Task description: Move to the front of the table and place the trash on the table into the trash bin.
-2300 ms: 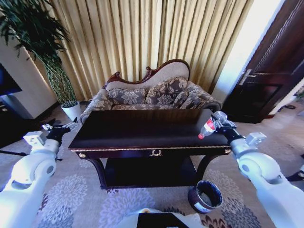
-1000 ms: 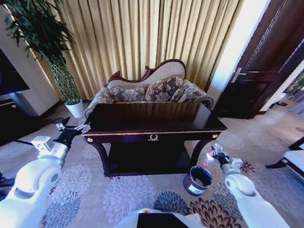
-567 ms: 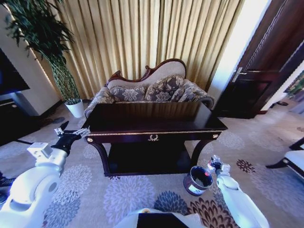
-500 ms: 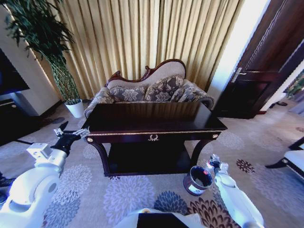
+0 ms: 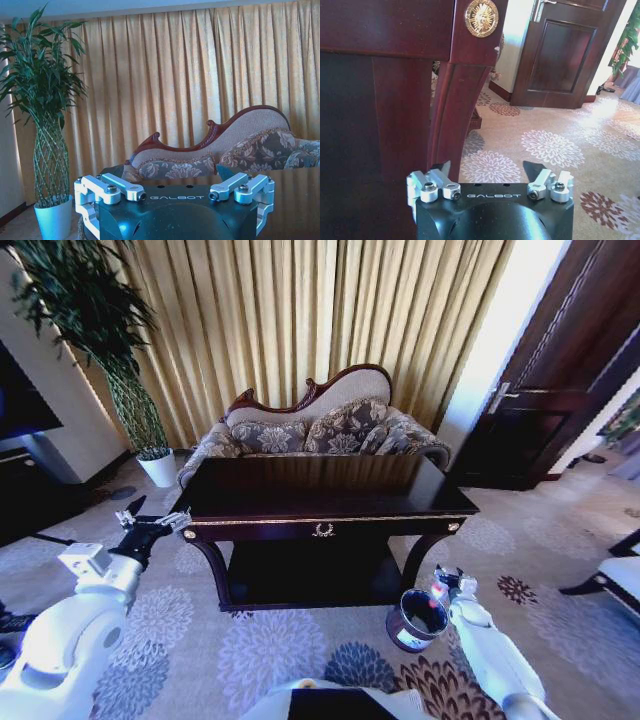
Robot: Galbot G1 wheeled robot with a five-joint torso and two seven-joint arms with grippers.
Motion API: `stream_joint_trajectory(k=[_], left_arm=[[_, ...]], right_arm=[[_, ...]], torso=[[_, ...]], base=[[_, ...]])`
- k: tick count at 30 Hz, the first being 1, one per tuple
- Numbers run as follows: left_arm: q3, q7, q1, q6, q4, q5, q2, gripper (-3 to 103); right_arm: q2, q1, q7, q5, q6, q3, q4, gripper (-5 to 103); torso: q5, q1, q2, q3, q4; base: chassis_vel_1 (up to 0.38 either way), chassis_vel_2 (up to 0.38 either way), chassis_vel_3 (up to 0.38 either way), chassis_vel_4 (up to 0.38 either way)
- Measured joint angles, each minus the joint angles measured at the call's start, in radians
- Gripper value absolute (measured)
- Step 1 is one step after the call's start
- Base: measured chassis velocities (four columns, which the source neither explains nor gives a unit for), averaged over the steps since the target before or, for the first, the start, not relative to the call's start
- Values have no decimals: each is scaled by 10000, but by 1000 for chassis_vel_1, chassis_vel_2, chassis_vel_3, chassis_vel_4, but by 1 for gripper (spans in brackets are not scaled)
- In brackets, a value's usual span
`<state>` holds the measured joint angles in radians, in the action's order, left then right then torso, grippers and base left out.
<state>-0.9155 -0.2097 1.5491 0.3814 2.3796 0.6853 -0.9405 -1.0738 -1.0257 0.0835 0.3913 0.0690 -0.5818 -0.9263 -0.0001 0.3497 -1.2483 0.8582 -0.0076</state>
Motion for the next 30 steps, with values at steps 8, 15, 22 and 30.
stream_joint_trajectory(k=[8, 15, 22, 30], left_arm=[[62, 5, -26, -23, -52, -26, 10, 100], [71, 13, -30, -38, -49, -29, 8, 100], [-50, 14, -20, -82, -51, -13, 35, 100], [-315, 1, -25, -131, -199, 87, 54, 100]], right_arm=[[83, -275, 2, 76, -50, -30, -270, 100], [83, -529, 4, 238, -110, -95, -484, 100], [235, -1062, 22, 1168, -411, -392, -1651, 100], [1262, -2884, -917, 2835, -1163, -1424, -5941, 100]], torso=[[-1, -1, 0, 0, 1], [-1, -1, 0, 0, 0], [3, 0, 0, 0, 2], [-3, -1, -1, 0, 1]], base=[[0, 0, 0, 0], [0, 0, 0, 0], [0, 0, 0, 0], [0, 0, 0, 0]])
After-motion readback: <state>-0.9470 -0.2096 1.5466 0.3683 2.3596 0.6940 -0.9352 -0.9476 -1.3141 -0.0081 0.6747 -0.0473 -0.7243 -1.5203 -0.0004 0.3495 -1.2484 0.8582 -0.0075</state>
